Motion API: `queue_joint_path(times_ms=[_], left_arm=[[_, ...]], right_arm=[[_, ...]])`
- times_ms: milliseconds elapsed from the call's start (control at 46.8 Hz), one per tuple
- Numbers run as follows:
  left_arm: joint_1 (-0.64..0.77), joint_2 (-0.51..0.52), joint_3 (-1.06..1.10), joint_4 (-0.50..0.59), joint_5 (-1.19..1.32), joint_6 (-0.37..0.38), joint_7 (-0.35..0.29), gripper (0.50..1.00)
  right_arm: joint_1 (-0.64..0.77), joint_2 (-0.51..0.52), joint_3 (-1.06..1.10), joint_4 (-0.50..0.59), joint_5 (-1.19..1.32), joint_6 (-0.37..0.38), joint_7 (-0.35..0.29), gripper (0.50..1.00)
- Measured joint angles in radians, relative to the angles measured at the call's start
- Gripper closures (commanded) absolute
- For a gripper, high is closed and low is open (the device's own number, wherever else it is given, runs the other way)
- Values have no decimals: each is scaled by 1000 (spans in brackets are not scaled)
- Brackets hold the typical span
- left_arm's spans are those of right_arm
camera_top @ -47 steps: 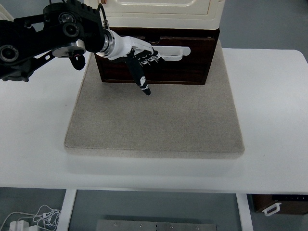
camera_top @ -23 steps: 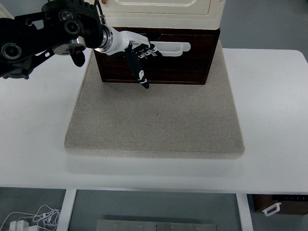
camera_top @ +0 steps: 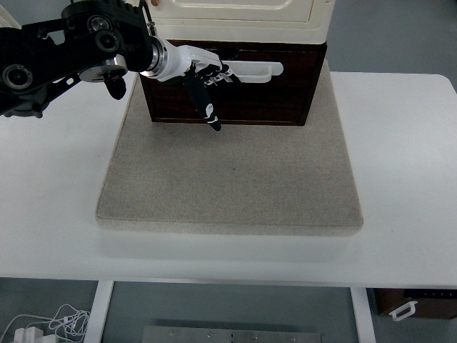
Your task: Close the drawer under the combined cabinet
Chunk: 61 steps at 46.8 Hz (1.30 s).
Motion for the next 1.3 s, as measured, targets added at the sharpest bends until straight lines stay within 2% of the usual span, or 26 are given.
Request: queue_joint_path(times_ms=[171, 491, 598, 833, 1132, 1302], left_arm=[[8, 3, -46, -12, -20, -23, -13, 500], [58, -15, -300, -22, -133, -189, -27, 500], [71, -16, -414, -18, -196, -246, -59, 500], [74, -14, -610, 35, -249, -257, -161, 500], [75, -11, -886, 159, -258, -250, -363, 500], [75, -2, -1018, 252, -258, -196, -395, 500]], right_arm=[[1, 0, 0, 0, 0, 0, 0, 548], [0, 0, 0, 0, 0, 0, 0, 548], [1, 0, 0, 0, 0, 0, 0, 548], [1, 0, 0, 0, 0, 0, 0, 548], [1, 0, 0, 0, 0, 0, 0, 548], [1, 0, 0, 0, 0, 0, 0, 548]])
